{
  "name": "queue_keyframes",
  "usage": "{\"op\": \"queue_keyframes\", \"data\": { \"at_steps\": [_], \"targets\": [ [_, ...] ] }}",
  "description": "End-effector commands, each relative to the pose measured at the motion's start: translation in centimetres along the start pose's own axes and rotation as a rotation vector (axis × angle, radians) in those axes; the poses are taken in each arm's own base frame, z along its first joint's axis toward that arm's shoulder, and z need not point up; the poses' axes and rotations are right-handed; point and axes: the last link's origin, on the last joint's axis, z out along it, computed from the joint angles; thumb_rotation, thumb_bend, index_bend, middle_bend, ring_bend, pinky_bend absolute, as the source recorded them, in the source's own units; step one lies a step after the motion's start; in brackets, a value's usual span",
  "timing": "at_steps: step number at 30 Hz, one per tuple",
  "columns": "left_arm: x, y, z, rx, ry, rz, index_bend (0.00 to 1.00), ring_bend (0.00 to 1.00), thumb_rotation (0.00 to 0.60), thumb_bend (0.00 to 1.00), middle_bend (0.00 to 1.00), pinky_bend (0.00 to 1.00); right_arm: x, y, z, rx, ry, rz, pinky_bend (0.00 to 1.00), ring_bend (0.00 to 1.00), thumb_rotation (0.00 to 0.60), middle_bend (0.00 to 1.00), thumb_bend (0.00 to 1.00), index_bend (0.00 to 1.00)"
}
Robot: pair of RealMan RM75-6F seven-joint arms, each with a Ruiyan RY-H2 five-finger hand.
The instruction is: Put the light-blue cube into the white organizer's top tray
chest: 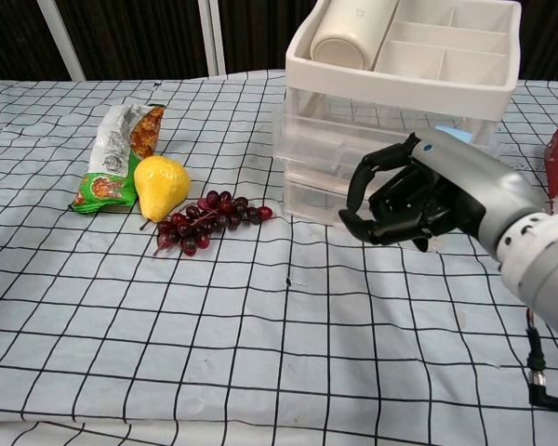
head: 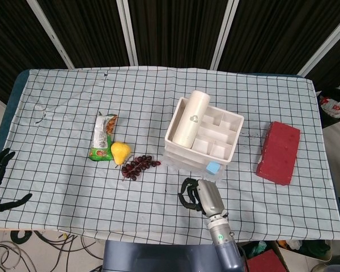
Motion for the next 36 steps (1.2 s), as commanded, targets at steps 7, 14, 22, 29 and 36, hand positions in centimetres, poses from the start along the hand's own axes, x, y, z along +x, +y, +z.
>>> {"op": "queue_keyframes", "data": {
  "at_steps": [7, 14, 22, 29, 36],
  "targets": [
    [-0.2, 0.0, 0.0, 0.003, -0.007, -0.001, 0.0, 0.0, 0.6, 0.02, 0.0, 0.0, 0.1, -0.7, 3.2, -0.039, 0.032, 0.048, 0.77, 0.88, 0.6, 0.86, 0.45, 0.8],
    [-0.1, 0.0, 0.1, 0.006, -0.004, -0.004, 0.0, 0.0, 0.6, 0.02, 0.0, 0.0, 0.3, -1.0, 5.0, -0.067, 0.068, 0.065, 0.77, 0.88, 0.6, 0.86, 0.45, 0.8],
    [-0.1, 0.0, 0.1, 0.006, -0.005, -0.003, 0.0, 0.0, 0.6, 0.02, 0.0, 0.0, 1.6, -0.2, 6.6, -0.136, 0.115, 0.079, 0.77, 0.88, 0.6, 0.86, 0.45, 0.76],
    [-0.1, 0.1, 0.0, 0.003, -0.007, 0.001, 0.0, 0.0, 0.6, 0.02, 0.0, 0.0, 2.4, 0.5, 4.9, -0.133, 0.096, 0.08, 0.77, 0.88, 0.6, 0.86, 0.45, 0.74],
    [-0.1, 0.1, -0.1, 0.001, -0.008, 0.005, 0.0, 0.0, 0.6, 0.02, 0.0, 0.0, 4.2, 2.1, -0.1, -0.085, 0.034, -0.033, 0.76, 0.86, 0.6, 0.84, 0.45, 0.74]
  ]
}}
